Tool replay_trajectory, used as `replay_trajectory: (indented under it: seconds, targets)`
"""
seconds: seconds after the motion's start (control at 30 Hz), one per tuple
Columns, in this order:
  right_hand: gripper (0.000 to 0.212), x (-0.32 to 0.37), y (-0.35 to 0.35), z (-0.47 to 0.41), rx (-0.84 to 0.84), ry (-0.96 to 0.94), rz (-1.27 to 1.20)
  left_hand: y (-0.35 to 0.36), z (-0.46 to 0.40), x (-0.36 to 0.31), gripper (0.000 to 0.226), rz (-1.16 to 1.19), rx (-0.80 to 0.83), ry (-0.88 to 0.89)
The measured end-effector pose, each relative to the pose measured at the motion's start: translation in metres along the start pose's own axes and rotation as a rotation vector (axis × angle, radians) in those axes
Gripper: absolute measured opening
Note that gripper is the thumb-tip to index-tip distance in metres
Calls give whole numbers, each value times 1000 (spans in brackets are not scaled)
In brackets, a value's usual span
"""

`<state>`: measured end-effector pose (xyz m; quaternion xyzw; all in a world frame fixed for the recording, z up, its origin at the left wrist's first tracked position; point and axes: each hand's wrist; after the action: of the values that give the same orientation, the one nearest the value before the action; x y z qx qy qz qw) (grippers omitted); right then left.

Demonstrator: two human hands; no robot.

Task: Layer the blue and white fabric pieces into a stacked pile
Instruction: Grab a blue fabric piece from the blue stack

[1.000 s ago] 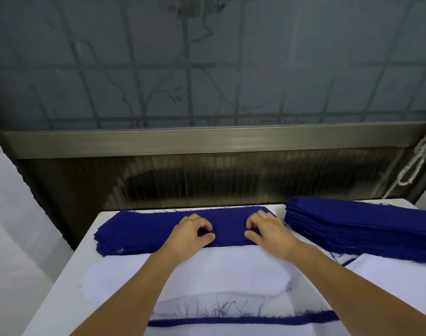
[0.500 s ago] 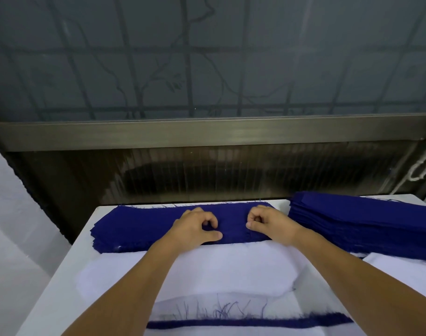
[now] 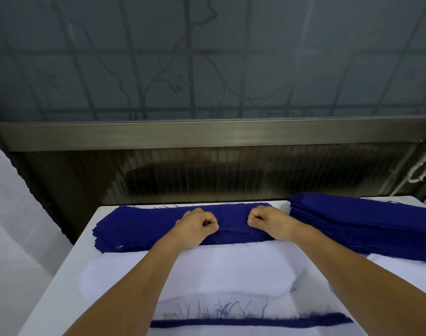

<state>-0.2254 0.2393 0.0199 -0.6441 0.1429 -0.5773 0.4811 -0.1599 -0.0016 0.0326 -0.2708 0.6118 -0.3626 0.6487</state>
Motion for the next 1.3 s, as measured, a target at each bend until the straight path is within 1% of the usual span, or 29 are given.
replay_trajectory:
  seconds: [0.17,0.23,0.27,0.37,0.5,0.57,0.63,0.7,0.83,0.97,1.07,1.17,1.3]
  targets:
    - [22,5,0,1,-10,10,44,3,-5,-6,11,5,-12,-69]
    - [27,8,2,3,-27,-10,85,3,-6,-7,12,4,-22,-93]
    - [26,8,4,3,-30,-31,114,4,-6,-7,14,3,-26,-100]
    - [10,4,6,6,-43,-75,119,4,-6,-4,20,11,-26,-107]
    - [13,5,6,3,-81,-37,54,3,-5,-4,25,30,-9,-122]
    - [10,5,6,0,-93,5,24,3,-6,-5,29,50,-14,-145]
    - [3,4,7,-1,-89,40,-16,4,-6,-4,26,56,-20,-144]
    - [6,2,7,-1,-94,53,-59,5,-6,-4,17,54,-24,-127]
    - [9,4,6,1,-84,65,-135,5,-8,-4,9,56,-33,-126]
    - [11,4,5,1,-70,66,-144,5,-10,-8,14,43,-29,-148]
    - [12,5,4,2,-62,69,-153,5,-11,-10,11,36,-28,-168]
    - [10,8,4,3,-79,115,-214,5,-12,-11,6,14,-34,-174]
    - [20,13,3,5,-91,168,-248,6,-11,-12,3,-16,-69,-136]
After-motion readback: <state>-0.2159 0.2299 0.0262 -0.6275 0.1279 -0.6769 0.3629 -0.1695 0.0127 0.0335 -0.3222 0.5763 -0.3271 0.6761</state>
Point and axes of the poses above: each hand's wrist, its own z-axis away from the middle knuckle, its own y-axis out of the palm, x = y × z, and after that the axes turned 4 degrees about -x, right-handed
